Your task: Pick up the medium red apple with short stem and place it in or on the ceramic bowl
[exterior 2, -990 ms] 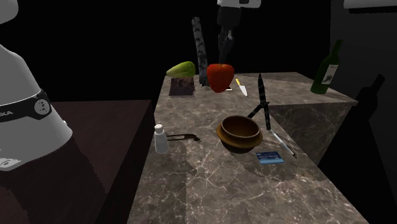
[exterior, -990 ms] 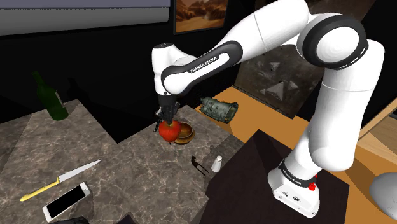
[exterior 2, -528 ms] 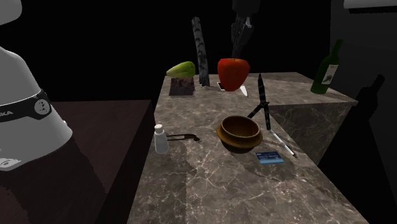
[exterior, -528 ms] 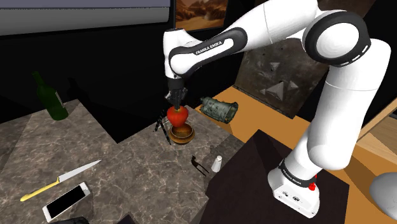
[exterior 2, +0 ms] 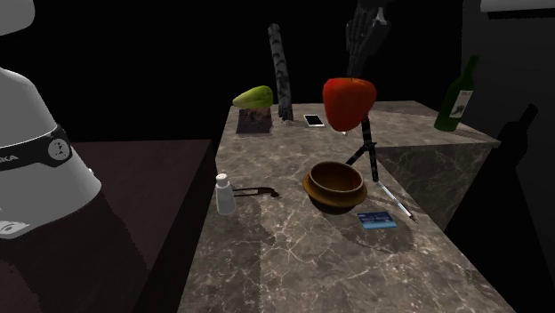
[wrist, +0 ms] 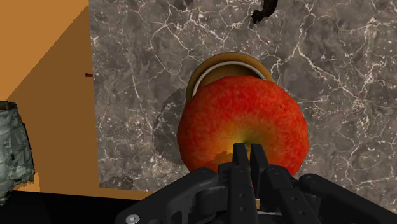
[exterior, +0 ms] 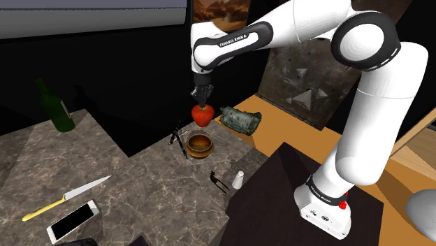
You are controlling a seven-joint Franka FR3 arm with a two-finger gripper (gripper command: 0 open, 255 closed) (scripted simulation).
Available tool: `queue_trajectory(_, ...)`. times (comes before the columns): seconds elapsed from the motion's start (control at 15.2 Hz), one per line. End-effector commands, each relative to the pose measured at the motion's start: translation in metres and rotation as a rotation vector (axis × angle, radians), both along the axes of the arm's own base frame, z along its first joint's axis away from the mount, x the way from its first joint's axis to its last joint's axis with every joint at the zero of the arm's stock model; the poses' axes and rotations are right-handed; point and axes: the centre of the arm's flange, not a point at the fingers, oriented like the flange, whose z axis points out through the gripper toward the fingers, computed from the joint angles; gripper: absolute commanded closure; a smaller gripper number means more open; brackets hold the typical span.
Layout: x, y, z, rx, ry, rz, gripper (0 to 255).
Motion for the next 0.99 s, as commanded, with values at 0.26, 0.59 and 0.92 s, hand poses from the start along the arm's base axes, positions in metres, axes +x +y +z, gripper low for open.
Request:
queue_trajectory(0.26, 0.001, -0.002, -0.030, 0.000, 0.000, 0.001, 255)
queue_trajectory(0.59, 0.001, -0.002, -0.057, 0.000, 0.000, 0.001, 255)
queue_trajectory(0.92, 0.001, -0.002, -0.083, 0.000, 0.000, 0.001, 255)
